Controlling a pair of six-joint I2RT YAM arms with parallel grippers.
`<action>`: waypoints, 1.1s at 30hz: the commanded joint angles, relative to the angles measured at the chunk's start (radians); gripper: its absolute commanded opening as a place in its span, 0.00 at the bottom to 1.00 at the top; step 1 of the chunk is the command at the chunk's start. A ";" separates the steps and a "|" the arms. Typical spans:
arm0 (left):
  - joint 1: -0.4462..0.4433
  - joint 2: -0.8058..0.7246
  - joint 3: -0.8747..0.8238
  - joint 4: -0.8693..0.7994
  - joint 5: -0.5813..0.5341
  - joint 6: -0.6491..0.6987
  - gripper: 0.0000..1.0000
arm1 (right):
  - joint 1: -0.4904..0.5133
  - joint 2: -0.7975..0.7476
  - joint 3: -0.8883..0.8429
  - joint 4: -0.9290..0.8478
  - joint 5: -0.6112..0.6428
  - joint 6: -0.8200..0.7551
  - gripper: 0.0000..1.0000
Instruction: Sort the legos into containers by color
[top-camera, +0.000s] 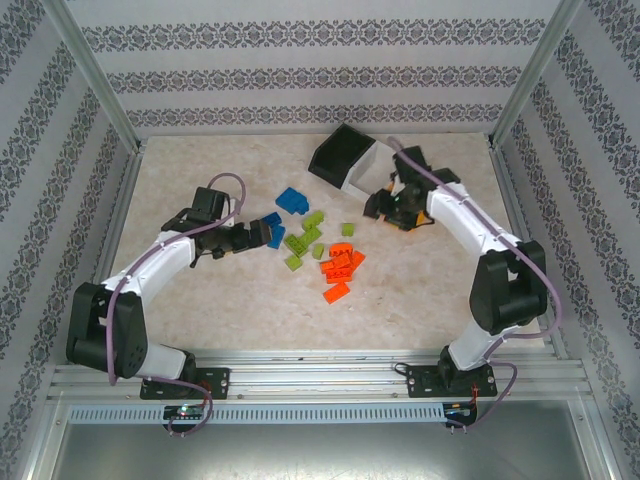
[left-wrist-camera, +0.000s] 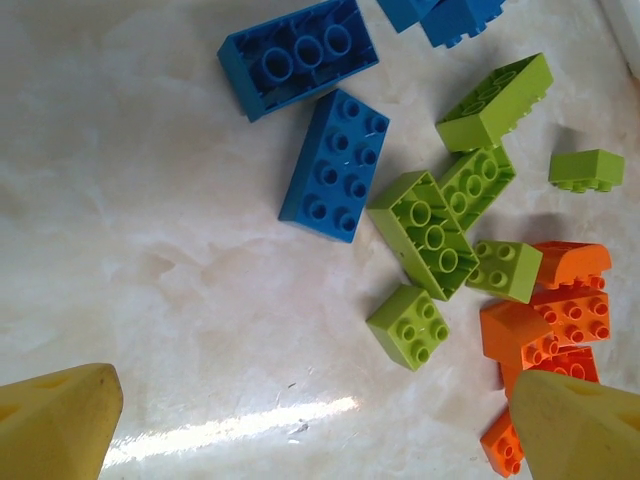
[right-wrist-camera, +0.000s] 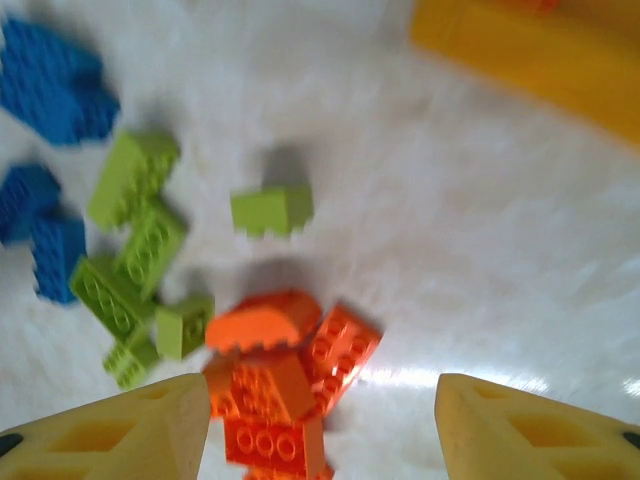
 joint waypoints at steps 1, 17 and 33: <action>0.013 -0.028 -0.037 0.022 0.012 -0.037 1.00 | 0.075 -0.017 -0.058 0.001 -0.033 0.003 0.63; 0.017 -0.043 -0.053 0.037 0.020 -0.073 1.00 | 0.251 0.104 -0.090 -0.008 -0.028 -0.016 0.69; 0.019 -0.041 -0.082 0.052 0.024 -0.089 1.00 | 0.245 0.205 -0.025 -0.028 -0.004 0.001 0.68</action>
